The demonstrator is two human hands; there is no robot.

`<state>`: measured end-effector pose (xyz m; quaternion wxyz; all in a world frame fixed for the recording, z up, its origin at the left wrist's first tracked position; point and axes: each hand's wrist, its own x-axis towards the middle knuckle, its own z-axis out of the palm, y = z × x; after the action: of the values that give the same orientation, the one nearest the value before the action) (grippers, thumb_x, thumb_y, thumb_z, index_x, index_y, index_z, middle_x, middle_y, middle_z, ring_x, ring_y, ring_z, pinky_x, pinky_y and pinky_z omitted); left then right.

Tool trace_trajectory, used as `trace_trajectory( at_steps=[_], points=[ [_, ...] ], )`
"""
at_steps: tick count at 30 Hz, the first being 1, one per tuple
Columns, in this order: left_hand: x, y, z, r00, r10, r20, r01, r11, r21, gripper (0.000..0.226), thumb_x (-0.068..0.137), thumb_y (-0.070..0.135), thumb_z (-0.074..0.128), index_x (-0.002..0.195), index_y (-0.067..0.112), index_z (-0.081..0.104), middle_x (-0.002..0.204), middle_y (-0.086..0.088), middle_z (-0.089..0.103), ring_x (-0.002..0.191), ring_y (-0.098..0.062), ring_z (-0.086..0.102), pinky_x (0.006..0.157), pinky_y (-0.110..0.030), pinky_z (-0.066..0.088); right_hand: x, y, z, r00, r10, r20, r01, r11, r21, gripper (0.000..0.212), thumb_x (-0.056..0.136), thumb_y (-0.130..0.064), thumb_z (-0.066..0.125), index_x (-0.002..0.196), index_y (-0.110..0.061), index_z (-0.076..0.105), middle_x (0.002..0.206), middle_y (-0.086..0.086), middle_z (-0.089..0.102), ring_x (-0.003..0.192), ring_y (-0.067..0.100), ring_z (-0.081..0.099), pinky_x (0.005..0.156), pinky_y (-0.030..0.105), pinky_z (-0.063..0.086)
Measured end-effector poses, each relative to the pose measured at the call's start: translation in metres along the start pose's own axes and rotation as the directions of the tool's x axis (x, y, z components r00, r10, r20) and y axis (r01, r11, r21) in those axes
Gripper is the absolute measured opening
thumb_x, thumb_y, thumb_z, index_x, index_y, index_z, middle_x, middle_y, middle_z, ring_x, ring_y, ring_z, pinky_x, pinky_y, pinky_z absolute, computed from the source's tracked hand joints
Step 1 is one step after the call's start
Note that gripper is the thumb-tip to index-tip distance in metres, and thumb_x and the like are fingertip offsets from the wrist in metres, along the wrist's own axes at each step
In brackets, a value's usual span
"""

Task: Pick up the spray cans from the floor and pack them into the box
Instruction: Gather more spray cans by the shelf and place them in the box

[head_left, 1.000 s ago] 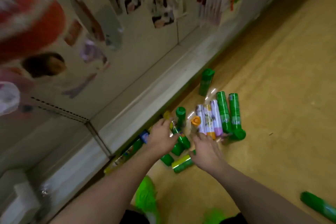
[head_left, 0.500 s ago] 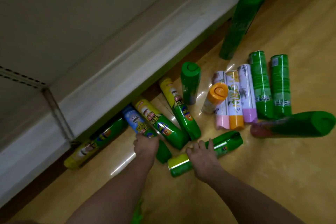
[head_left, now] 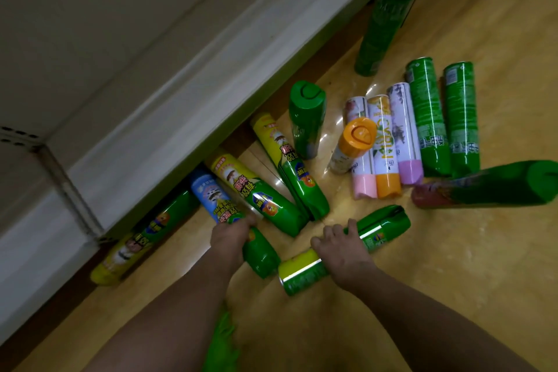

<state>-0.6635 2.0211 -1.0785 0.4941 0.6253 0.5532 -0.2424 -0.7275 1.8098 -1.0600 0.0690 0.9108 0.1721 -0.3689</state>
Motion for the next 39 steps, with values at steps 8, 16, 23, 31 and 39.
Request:
trace_trajectory(
  at_steps=[8, 16, 23, 31, 39],
  points=[
    [-0.146, 0.022, -0.059, 0.984, -0.103, 0.146, 0.102, 0.995, 0.013, 0.043, 0.071, 0.008, 0.078, 0.107, 0.003, 0.055, 0.084, -0.019, 0.062, 0.062, -0.030, 0.062, 0.052, -0.037, 0.056, -0.131, -0.008, -0.080, 0.995, 0.099, -0.012, -0.096, 0.986, 0.135, 0.051, 0.085, -0.012, 0.061, 0.132, -0.021, 0.044, 0.130, 0.014, 0.050, 0.122, 0.035, 0.047, 0.106, 0.060, 0.026],
    [-0.335, 0.063, -0.142, 0.951, -0.037, 0.306, 0.026, 0.999, 0.039, 0.076, 0.049, 0.023, 0.079, 0.119, -0.001, 0.059, 0.083, -0.021, 0.066, 0.059, -0.031, 0.063, 0.056, -0.039, 0.055, -0.299, -0.002, -0.199, 0.992, 0.124, -0.026, -0.116, 0.969, 0.216, 0.061, 0.078, -0.009, 0.070, 0.131, -0.022, 0.043, 0.127, 0.011, 0.050, 0.119, 0.034, 0.048, 0.103, 0.057, 0.031],
    [-0.485, 0.088, -0.221, 0.915, -0.041, 0.402, 0.035, 0.999, 0.022, 0.040, 0.077, 0.022, 0.066, 0.110, 0.000, 0.057, 0.079, -0.022, 0.062, 0.061, -0.031, 0.060, 0.058, -0.035, 0.055, -0.423, -0.006, -0.302, 0.989, 0.138, -0.051, -0.130, 0.981, 0.144, 0.057, 0.078, -0.006, 0.065, 0.130, -0.021, 0.045, 0.127, 0.010, 0.051, 0.119, 0.033, 0.049, 0.102, 0.056, 0.033],
    [-0.580, 0.084, -0.313, 0.886, 0.056, 0.460, -0.008, 0.994, -0.105, 0.020, 0.083, 0.018, 0.061, 0.092, 0.001, 0.057, 0.066, -0.019, 0.059, 0.057, -0.030, 0.056, 0.059, -0.032, 0.049, -0.501, -0.043, -0.377, 0.977, 0.205, -0.063, -0.200, 0.976, 0.087, 0.059, 0.081, -0.012, 0.065, 0.135, -0.022, 0.043, 0.135, 0.010, 0.049, 0.127, 0.031, 0.046, 0.102, 0.055, 0.035],
    [-0.622, 0.051, -0.429, 0.891, 0.205, 0.405, -0.078, 0.948, -0.308, 0.021, 0.085, 0.016, 0.059, 0.099, 0.001, 0.056, 0.064, -0.014, 0.057, 0.048, -0.025, 0.054, 0.045, -0.023, 0.047, -0.541, -0.131, -0.423, 0.970, 0.120, -0.212, -0.100, 0.990, 0.099, 0.056, 0.075, -0.027, 0.072, 0.123, -0.022, 0.044, 0.121, 0.004, 0.058, 0.114, 0.028, 0.057, 0.090, 0.047, 0.044]
  ],
)
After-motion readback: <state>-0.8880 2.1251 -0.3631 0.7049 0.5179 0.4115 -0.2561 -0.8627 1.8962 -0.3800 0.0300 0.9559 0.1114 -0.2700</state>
